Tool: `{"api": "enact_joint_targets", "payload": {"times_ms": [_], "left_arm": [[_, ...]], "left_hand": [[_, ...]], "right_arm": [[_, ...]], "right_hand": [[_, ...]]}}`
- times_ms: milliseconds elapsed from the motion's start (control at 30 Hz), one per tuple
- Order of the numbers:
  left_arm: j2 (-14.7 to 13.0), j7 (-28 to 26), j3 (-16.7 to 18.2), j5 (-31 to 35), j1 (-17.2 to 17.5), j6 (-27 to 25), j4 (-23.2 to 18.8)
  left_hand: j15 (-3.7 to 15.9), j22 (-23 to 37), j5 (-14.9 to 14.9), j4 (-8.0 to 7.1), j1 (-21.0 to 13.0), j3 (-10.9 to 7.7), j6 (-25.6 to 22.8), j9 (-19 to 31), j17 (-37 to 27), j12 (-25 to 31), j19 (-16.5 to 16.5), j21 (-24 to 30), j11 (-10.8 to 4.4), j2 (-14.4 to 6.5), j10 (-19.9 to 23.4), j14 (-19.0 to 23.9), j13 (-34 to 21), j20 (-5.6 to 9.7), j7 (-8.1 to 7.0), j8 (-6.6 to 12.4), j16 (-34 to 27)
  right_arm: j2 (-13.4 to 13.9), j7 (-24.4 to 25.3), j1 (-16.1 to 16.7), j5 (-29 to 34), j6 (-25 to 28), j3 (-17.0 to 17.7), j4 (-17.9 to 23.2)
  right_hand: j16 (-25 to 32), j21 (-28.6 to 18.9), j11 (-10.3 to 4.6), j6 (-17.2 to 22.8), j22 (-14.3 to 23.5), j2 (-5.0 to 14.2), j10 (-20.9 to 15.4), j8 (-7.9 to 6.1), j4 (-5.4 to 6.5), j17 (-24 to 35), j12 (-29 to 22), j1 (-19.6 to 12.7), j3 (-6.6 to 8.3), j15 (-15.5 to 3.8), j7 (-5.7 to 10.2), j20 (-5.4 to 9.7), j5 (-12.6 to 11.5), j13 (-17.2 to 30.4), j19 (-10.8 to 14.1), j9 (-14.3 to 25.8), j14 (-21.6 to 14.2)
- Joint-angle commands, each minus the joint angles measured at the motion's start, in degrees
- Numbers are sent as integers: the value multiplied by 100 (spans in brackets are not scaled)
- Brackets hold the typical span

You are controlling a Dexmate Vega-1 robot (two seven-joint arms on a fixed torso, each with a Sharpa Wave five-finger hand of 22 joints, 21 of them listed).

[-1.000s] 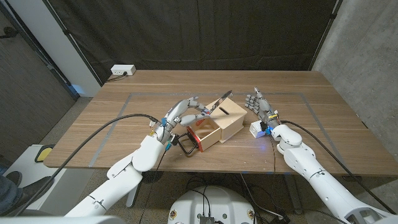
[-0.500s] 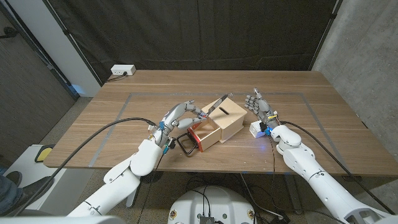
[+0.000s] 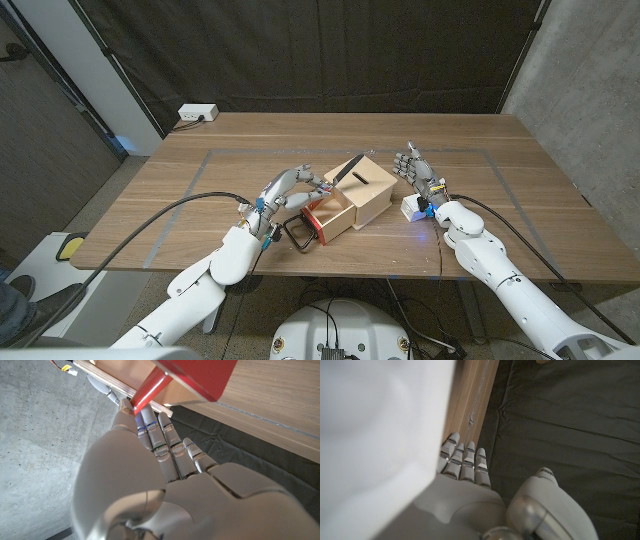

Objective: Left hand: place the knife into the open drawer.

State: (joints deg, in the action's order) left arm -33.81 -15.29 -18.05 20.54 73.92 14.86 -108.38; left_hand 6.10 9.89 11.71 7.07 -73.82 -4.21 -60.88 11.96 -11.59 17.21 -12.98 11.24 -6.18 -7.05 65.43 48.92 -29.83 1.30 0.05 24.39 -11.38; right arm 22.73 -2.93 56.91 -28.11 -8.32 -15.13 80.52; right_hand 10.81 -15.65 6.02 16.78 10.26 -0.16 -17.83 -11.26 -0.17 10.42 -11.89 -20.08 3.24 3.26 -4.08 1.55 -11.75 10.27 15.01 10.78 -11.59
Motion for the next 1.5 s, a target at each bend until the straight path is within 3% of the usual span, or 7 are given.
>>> {"api": "enact_joint_targets", "payload": {"times_ms": [33, 233, 300, 467, 867, 1033, 1500], "left_arm": [[18, 99, -136, -129, -125, -69, 183], [3, 134, -179, -138, -175, -117, 184], [-24, 190, -182, -168, -187, -147, 165], [-74, 277, -180, -214, -205, -222, 115], [-91, 256, -158, -309, -208, -155, 110], [-100, 263, -147, -357, -195, -95, 120], [-34, 183, -83, -495, -75, 14, 123]], "left_hand": [[624, 12, 43, -351, -72, -378, -127, 6, -12, 0, -3, -16, -303, -51, 71, -36, -34, -17, 75, 44, 18], [612, 14, 35, -371, -52, -377, -127, -13, -6, -17, 22, -21, -290, -29, 68, -87, -54, -9, 36, 42, 29], [614, 14, 26, -363, -79, -402, -24, -40, -1, -90, 36, -20, -353, -22, -26, -132, -62, -17, -57, -6, 28], [559, 16, -59, -452, 38, -420, 269, -72, 27, -458, 128, -25, -376, -8, -275, -283, 249, -44, -91, -154, 39], [360, 20, -107, -582, 259, -391, 1022, -67, 108, -673, 231, -20, -319, 51, -921, -667, 551, -225, -212, -556, 105], [326, 23, -126, -627, 361, -345, 1077, -70, 114, -681, 259, -19, -305, 118, -1109, -804, 602, -224, -253, -614, 110], [181, 36, -151, -851, 770, -183, 1231, -79, 100, -679, 376, -22, -171, 222, -1419, -1038, 737, -276, -206, -766, 98]], "right_arm": [[13, 37, 31, -9, 32, 19, 17], [19, 21, 13, -10, 17, 28, -8], [19, 19, 11, -12, 12, 31, -12], [21, 8, 9, -22, 17, 34, -19], [13, 22, 47, -29, -26, 53, -3], [13, 24, 52, -25, -40, 54, 1], [13, -23, 14, -18, -54, 32, -30]], "right_hand": [[0, 8, 19, 28, 30, 35, -36, 0, -31, 14, -16, -16, 36, 20, -5, 10, 9, 27, 31, 13, -35], [-3, 17, 15, 30, 31, 35, -33, -1, -34, 13, -14, -15, 34, 18, -3, 7, 10, 27, 32, 13, -30], [-2, 19, 15, 32, 31, 36, -31, -1, -35, 13, -13, -15, 34, 18, -2, 8, 10, 27, 32, 13, -32], [-1, 26, 13, 30, 31, 36, -34, 0, -38, 13, -14, -16, 33, 25, 0, 9, 11, 27, 36, 13, -35], [-1, 43, 32, 35, 32, 39, -41, -1, -44, 13, -17, -16, 31, 23, 2, 4, 12, 27, 36, 13, -37], [0, 49, 26, 38, 32, 41, -40, -2, -47, 13, -16, -17, 31, 26, 7, 2, 13, 27, 37, 13, -41], [3, 65, 30, 47, 33, 48, -49, -5, -54, 12, -19, -19, 30, 24, 21, 2, 14, 27, 47, 14, -53]]}}
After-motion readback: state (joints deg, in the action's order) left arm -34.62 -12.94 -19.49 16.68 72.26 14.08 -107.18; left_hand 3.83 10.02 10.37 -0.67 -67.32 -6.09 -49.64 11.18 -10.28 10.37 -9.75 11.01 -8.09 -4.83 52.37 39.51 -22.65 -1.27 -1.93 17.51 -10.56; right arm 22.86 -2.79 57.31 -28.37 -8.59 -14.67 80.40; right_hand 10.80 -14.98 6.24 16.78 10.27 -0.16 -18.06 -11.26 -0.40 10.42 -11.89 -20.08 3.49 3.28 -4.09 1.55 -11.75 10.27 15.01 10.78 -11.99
